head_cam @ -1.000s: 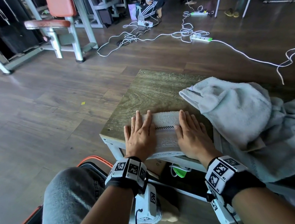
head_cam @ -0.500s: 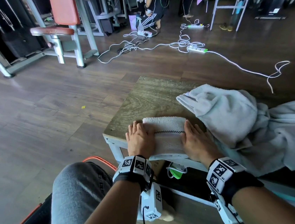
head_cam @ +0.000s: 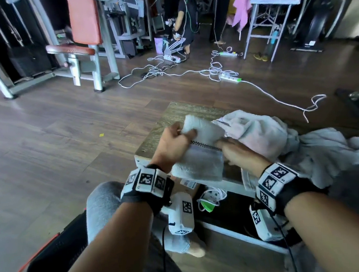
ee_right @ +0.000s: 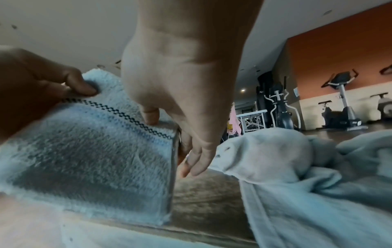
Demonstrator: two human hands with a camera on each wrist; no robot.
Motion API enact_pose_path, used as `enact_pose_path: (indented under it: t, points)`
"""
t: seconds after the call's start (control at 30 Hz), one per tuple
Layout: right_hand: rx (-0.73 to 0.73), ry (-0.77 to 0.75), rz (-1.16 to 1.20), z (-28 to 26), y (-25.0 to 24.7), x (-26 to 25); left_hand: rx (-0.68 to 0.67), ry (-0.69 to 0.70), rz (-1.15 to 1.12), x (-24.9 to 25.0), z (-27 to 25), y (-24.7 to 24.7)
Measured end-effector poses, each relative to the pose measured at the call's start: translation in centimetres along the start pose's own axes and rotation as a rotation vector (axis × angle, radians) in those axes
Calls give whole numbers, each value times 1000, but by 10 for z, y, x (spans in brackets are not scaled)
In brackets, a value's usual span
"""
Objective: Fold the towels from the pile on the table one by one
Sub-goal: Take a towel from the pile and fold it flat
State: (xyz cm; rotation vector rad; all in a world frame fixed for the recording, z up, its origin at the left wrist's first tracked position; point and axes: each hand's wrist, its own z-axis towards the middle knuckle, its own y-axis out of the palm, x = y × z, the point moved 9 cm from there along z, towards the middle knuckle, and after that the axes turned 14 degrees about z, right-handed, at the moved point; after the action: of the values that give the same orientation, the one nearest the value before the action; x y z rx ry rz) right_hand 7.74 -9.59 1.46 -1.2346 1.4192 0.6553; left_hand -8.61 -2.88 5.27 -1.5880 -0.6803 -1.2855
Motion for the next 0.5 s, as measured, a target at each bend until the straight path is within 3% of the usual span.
enact_pose_path:
  t: [0.13, 0.23, 0.5]
  points:
    - [96, -105, 101, -5, 18, -40, 173, 2, -119, 13, -16, -55]
    - [40, -120, 125, -16, 56, -68, 306, -13, -121, 16, -34, -99]
    - [-176, -348, 213, -42, 186, -121, 747, -87, -51, 2, -122, -227]
